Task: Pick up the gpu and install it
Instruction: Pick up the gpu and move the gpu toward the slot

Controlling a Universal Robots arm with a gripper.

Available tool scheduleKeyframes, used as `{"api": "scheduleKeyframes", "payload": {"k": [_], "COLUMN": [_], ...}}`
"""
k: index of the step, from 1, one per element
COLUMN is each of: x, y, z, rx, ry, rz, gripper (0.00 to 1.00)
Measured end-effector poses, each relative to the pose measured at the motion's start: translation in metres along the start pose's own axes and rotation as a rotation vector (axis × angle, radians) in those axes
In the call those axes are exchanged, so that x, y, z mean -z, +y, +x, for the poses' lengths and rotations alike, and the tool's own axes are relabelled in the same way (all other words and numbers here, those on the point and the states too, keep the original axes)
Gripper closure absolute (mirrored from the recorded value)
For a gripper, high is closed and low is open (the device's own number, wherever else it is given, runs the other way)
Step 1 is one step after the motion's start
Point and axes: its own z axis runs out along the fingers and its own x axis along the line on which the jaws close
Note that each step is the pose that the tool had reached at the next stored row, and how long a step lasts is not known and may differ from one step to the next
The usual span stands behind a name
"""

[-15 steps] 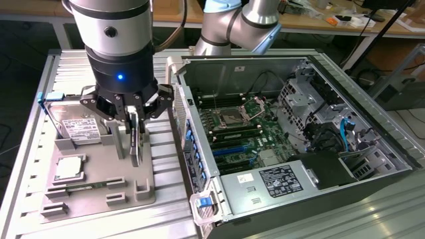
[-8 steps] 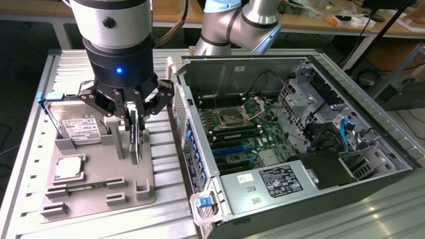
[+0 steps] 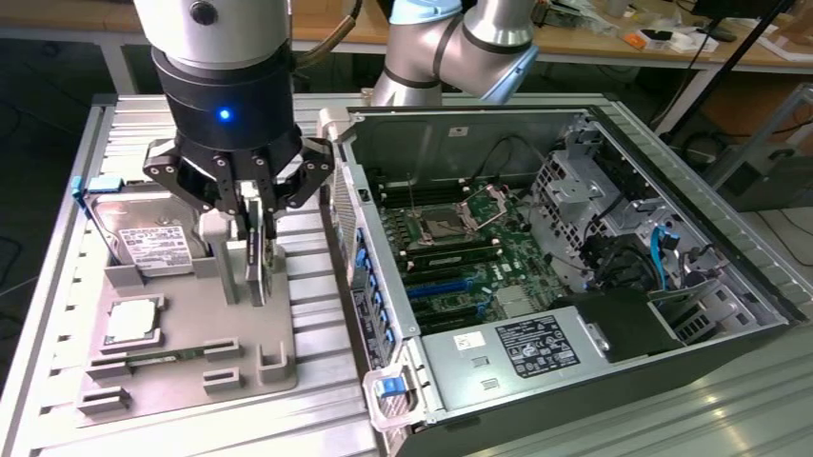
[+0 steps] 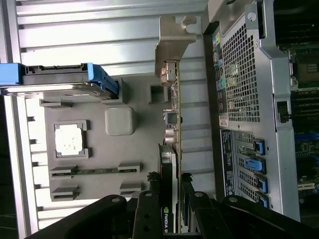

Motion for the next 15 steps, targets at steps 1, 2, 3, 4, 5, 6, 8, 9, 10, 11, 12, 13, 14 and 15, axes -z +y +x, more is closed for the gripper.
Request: {"api": "scheduleKeyframes", "payload": {"k": [1,2,3,4,5,6,8,9,10,11,12,13,14,15], "x": [0.0008,0.0015,0.0022,0.0027,0.0032,0.0037,0.0044,0.0049,0.0053,0.0057,0.0061,0.0064,0.0068,0.0072], "y": [0.0,0.0001,0.0001,0.0001,0.0001,0.0002,0.0002,0.0002,0.0003,0.0003,0.0003,0.0003,0.0003,0.0003], "z": [0.0,-0.0001,-0.0001,-0.0001,-0.0001,-0.0001,-0.0002,-0.0002,-0.0002,-0.0002,-0.0002,-0.0002,-0.0003,-0.0003], "rx": [0.0,0.0,0.0,0.0,0.0,0.0,0.0,0.0,0.0,0.0,0.0,0.0,0.0,0.0], "ry": [0.0,0.0,0.0,0.0,0.0,0.0,0.0,0.0,0.0,0.0,0.0,0.0,0.0001,0.0], "rz": [0.0,0.0,0.0,0.0,0.0001,0.0,0.0,0.0,0.0,0.0,0.0,0.0,0.0001,0.0], "gripper": [0.73,0.73,0.73,0.73,0.73,0.73,0.73,0.73,0.73,0.73,0.73,0.73,0.73,0.73]}}
